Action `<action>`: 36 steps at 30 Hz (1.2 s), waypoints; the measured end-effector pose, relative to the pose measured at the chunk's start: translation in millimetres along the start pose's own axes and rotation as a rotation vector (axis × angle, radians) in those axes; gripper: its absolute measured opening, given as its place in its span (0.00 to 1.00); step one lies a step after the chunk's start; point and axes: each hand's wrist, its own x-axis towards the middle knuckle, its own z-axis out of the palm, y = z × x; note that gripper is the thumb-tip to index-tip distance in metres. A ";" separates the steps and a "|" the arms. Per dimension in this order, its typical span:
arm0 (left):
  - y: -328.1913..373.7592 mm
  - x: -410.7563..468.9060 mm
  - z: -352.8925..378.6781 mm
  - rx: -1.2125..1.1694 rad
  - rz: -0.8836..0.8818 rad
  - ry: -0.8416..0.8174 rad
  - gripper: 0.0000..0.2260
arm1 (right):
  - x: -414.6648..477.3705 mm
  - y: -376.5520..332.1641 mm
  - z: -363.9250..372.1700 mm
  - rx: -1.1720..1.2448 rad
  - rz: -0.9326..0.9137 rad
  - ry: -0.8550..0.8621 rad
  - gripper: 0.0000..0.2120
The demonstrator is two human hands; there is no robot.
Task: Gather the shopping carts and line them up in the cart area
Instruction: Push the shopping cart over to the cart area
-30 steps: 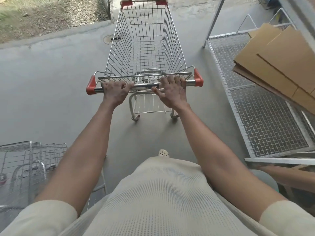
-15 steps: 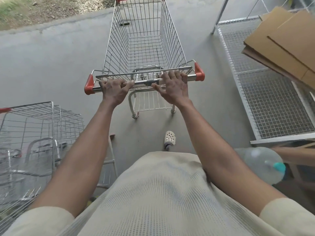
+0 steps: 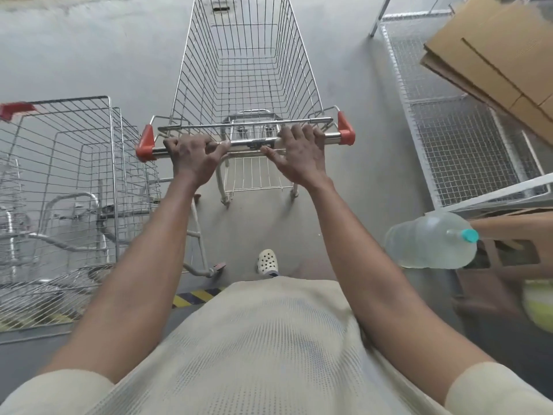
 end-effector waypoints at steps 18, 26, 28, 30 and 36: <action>-6.9 -206.0 1.6 -0.028 -0.045 0.000 0.22 | -191.8 -11.7 2.4 0.008 -0.068 0.022 0.30; -13.7 -259.5 10.7 0.018 0.003 0.017 0.24 | -247.8 -7.9 20.0 0.036 -0.057 0.142 0.30; -12.5 -273.0 10.7 0.032 0.017 0.018 0.25 | -260.1 -7.0 21.9 0.029 -0.060 0.150 0.31; -10.2 -285.2 9.9 0.046 0.037 0.038 0.25 | -270.8 -4.7 22.1 0.042 -0.077 0.199 0.29; -7.0 -315.9 15.7 0.046 0.048 0.042 0.23 | -298.5 2.3 27.7 0.045 -0.129 0.357 0.26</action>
